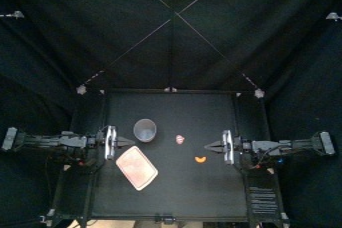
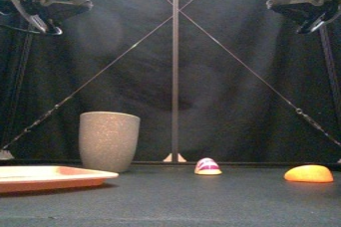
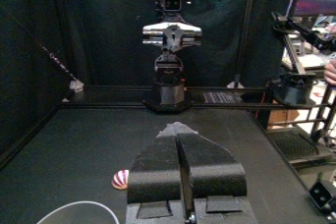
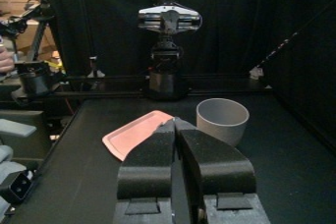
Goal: Pick the tangerine then place it on the pink plate
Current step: Pick the tangerine
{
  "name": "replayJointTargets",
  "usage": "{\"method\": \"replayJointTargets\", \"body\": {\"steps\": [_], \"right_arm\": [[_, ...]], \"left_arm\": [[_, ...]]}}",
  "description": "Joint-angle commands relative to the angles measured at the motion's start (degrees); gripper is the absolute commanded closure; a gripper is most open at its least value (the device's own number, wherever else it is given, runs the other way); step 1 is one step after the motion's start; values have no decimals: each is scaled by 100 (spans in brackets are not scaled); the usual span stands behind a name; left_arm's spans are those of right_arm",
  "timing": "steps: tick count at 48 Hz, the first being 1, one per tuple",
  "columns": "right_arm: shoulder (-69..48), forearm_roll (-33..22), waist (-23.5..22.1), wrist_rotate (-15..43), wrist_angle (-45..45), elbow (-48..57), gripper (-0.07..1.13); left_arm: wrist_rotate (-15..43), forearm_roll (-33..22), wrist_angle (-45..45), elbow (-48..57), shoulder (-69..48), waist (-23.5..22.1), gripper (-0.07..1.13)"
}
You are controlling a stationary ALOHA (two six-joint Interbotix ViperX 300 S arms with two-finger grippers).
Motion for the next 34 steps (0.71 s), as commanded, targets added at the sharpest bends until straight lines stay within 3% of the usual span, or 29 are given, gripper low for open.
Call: {"method": "replayJointTargets", "body": {"steps": [1,8,13,19,23,28,34], "right_arm": [[149,176,211,114,35,-62,103],[527,545,255,255,615,-290,101],[817,633,141,290,1107,-396,91],[1116,923,-18,290,1230,-457,63],[1318,1151,-123,281,1230,-466,32],[1617,1222,-229,264,1301,-431,4],[2039,1151,-220,264,1485,-352,0]], "left_arm": [[35,246,492,-290,62,26,100],[35,264,1055,-483,62,62,99],[44,264,1107,-527,62,123,99],[44,299,1107,-510,62,211,99],[44,281,1107,-492,62,272,99],[35,272,1107,-466,62,325,99],[35,272,1107,-404,62,396,99]]}}
